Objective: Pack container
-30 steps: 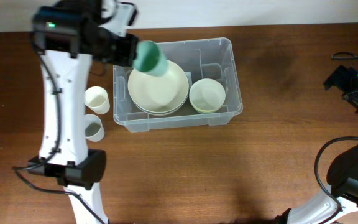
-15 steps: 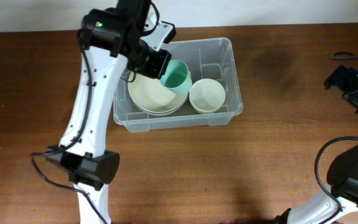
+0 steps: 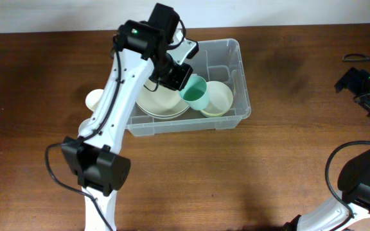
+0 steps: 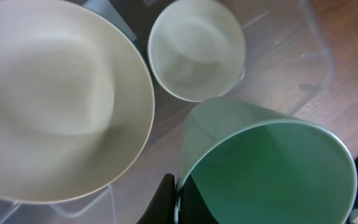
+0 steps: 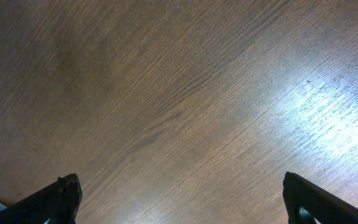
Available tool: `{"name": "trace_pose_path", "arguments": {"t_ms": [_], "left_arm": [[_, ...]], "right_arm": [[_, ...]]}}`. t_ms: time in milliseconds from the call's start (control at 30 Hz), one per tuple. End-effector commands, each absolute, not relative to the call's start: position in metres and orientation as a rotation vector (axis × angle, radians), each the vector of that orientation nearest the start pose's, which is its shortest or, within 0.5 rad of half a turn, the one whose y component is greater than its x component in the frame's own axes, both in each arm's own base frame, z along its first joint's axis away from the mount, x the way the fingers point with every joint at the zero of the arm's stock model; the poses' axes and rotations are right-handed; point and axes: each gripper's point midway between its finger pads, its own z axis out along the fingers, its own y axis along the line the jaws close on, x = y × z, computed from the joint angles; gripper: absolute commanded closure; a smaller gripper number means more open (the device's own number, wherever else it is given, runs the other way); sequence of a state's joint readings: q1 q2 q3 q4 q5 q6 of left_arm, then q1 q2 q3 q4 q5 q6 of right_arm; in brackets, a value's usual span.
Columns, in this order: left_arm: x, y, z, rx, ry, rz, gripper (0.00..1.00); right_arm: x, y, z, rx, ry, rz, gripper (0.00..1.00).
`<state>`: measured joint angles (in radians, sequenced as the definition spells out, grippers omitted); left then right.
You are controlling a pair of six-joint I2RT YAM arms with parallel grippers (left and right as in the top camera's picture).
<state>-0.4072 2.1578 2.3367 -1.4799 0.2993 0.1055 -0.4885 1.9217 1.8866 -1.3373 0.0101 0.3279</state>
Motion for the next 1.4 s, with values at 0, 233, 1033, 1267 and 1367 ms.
{"name": "trace_pose_path", "arguments": {"t_ms": [0, 233, 1033, 1267, 1367], "left_arm": [[0.406, -0.23, 0.182, 0.804, 2.819, -0.484, 0.99], [0.414, -0.233, 0.167, 0.799, 2.822, -0.484, 0.99], [0.409, -0.229, 0.123, 0.785, 2.971, -0.465, 1.0], [0.419, -0.234, 0.124, 0.783, 2.92, -0.469, 0.99], [0.416, -0.232, 0.124, 0.783, 2.937, -0.467, 0.99]], "right_arm": [[0.356, -0.193, 0.176, 1.162, 2.696, -0.043, 0.01], [0.356, -0.193, 0.176, 1.162, 2.696, -0.043, 0.01], [0.356, -0.193, 0.176, 1.162, 2.696, -0.043, 0.01], [0.356, -0.193, 0.176, 1.162, 2.696, -0.043, 0.01], [0.356, -0.193, 0.176, 1.162, 2.696, -0.043, 0.01]]}}
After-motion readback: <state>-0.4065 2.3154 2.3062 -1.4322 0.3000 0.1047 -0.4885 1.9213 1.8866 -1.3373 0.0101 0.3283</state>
